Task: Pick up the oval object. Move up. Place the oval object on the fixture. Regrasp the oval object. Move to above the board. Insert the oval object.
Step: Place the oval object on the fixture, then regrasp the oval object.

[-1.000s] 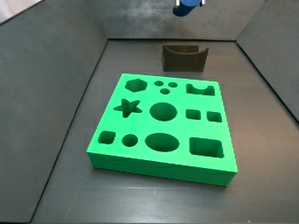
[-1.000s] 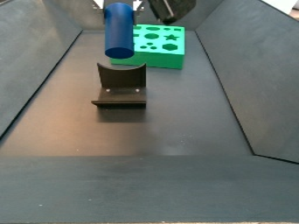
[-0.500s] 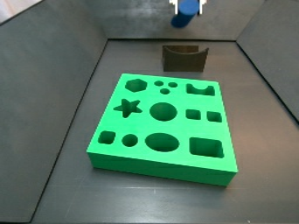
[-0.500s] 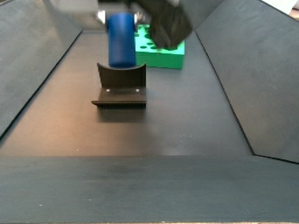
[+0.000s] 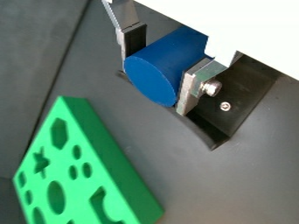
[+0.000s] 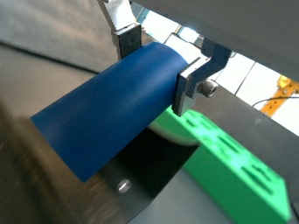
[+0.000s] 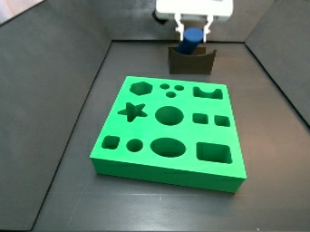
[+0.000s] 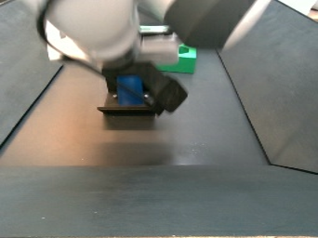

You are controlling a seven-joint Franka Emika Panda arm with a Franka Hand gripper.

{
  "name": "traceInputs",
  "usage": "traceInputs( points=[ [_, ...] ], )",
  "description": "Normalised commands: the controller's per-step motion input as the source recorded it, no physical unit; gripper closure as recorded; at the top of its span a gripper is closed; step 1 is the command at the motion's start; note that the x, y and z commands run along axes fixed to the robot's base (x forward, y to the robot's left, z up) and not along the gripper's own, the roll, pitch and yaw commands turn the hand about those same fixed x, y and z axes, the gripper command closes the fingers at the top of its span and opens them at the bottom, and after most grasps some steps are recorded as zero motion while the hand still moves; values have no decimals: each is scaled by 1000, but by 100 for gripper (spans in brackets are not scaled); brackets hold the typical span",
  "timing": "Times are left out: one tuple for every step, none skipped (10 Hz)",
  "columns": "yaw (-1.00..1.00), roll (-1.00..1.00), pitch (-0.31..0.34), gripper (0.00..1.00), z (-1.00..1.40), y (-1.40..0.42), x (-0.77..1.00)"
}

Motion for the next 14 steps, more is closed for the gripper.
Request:
traceInputs(
  points=[
    [-180, -143, -42, 100, -746, 109, 136],
    [-143, -96, -72, 100, -583, 135, 111],
    [-99, -77, -88, 100, -499, 178, 83],
    [-99, -77, -88, 100, -499, 178, 83],
    [-91, -74, -92, 100, -499, 196, 80],
    [-92, -76, -94, 100, -493, 196, 84],
    [-66, -74, -96, 100, -468, 197, 89],
    [0, 0, 0, 100, -167, -500, 0],
    [0, 0, 0, 0, 0, 0, 0],
    [11, -54, -12, 0, 1000, 0, 0],
    [18, -47, -15, 0, 1000, 5, -4],
    [23, -38, -14, 0, 1000, 8, -18],
    [29, -26, -16, 0, 1000, 7, -26],
    [33, -17, -16, 0, 1000, 6, -37]
  ],
)
